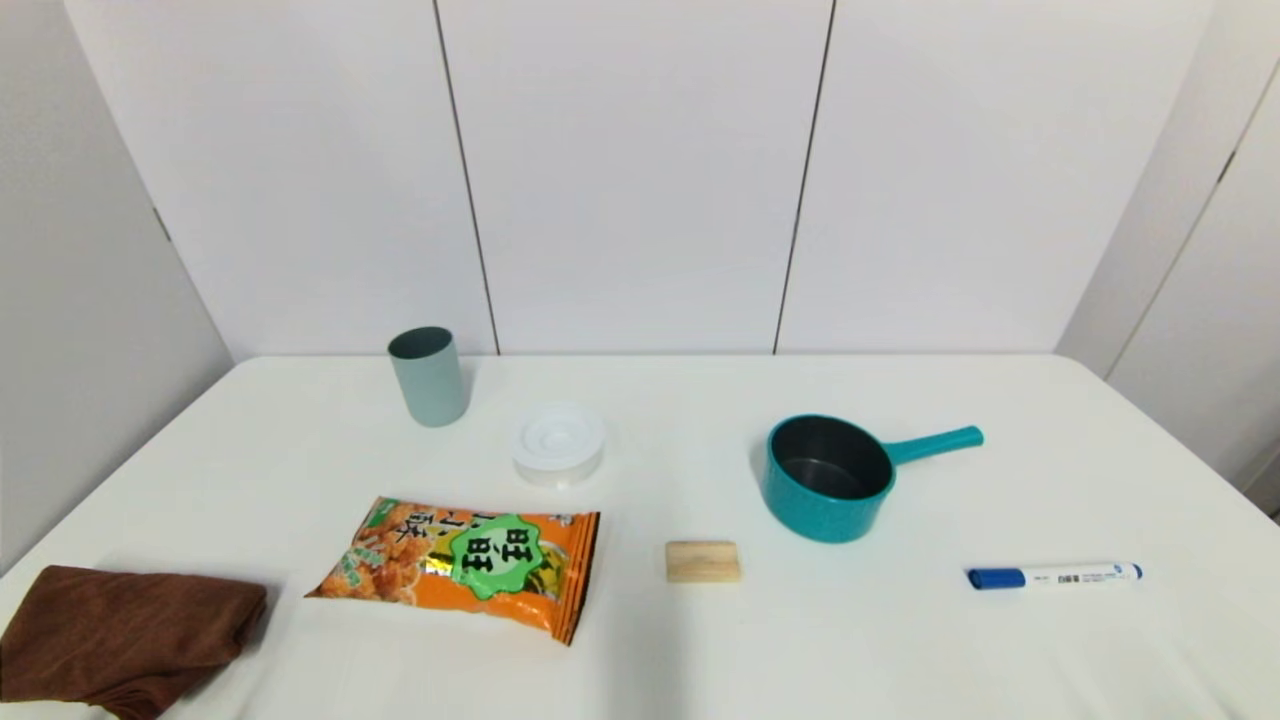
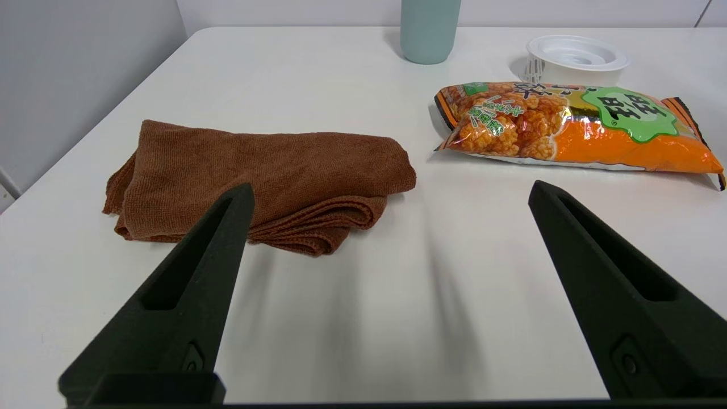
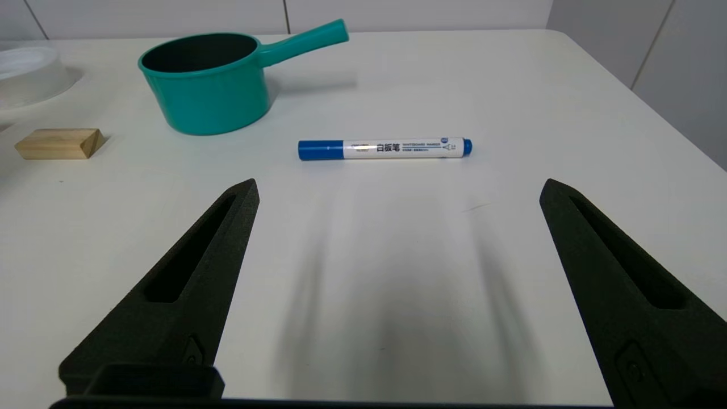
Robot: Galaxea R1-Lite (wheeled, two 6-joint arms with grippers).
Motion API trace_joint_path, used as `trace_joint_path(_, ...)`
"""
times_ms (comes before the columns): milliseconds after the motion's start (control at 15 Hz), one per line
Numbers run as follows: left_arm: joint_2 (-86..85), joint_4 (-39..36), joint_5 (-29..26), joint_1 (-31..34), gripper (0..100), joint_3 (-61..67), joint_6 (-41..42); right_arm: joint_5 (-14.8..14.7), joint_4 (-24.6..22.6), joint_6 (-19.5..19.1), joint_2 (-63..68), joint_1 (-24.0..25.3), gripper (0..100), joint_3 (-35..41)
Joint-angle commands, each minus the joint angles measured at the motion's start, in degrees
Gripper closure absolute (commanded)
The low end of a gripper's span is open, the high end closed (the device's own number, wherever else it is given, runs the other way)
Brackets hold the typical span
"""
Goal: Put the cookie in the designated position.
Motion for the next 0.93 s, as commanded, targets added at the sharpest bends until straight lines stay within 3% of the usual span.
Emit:
trace_joint_path(67,0.1,0.0,-0.1,0.0,0,0.0,0.0,0.0,0.0,0.0,0.0,0.0,0,0.1)
trace_joint_path(467,2.0,-0.1,0.5,0.1,0,-0.2,-0.8,0.0,0.0,0.0,0.0,0.0,0,0.1)
trace_joint_path(800,25.8,-6.3,-0.6,-0.3,0,-11.2,7.4,0.0,0.0,0.0,0.0,0.0,0,0.1)
trace_joint_path(933,37.4,-10.5,-3.9,-1.0,0,-15.5,12.4,0.0,0.0,0.0,0.0,0.0,0,0.1)
